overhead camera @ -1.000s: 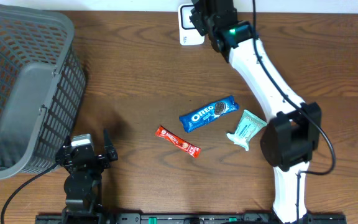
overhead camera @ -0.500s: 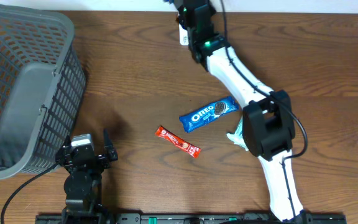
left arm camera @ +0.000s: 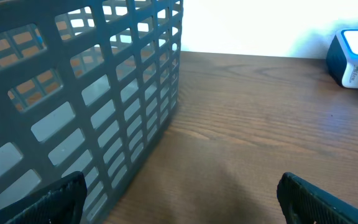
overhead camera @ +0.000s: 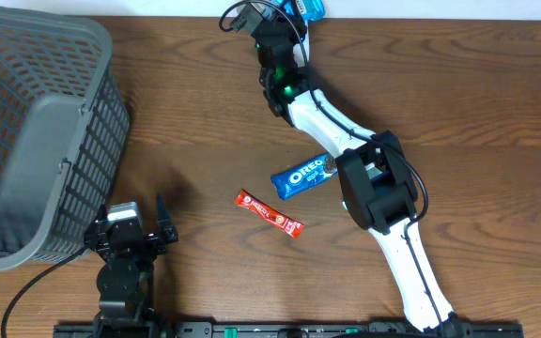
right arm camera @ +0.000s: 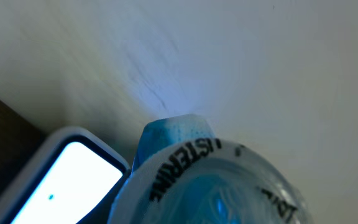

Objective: Scan the item barcode

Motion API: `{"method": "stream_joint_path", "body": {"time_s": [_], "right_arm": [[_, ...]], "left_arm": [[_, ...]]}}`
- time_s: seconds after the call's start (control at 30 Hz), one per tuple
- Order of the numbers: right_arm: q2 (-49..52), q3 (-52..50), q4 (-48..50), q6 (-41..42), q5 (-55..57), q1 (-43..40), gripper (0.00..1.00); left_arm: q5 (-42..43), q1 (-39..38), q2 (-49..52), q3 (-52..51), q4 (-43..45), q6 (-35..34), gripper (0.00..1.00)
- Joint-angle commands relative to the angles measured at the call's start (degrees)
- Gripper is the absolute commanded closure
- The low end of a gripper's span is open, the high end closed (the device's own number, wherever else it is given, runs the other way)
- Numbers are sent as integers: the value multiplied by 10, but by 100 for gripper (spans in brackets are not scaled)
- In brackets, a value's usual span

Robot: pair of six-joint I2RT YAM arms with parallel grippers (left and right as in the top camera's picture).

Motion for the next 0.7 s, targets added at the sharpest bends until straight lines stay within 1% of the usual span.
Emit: {"method": "stream_joint_path", "body": {"time_s": [0.0, 0.17, 0.4, 0.5, 0.57, 0.67], "right_arm": [[1, 14, 14, -66, 27, 5, 72], [21, 14, 31, -132, 40, 10, 72], [26, 14, 41, -137, 51, 27, 72], [26, 14, 45, -157, 55, 34, 71], [26, 14, 65, -170, 70, 35, 71], [18, 14, 71, -179, 92, 35, 72]], "left_arm": [[-7, 2, 0, -15, -2, 10, 2], [-7, 2, 0, -15, -2, 10, 2], [-7, 2, 0, -15, -2, 10, 2], [-7, 2, 0, -15, -2, 10, 2], [-7, 2, 0, -15, -2, 10, 2], [-7, 2, 0, -15, -2, 10, 2]]}}
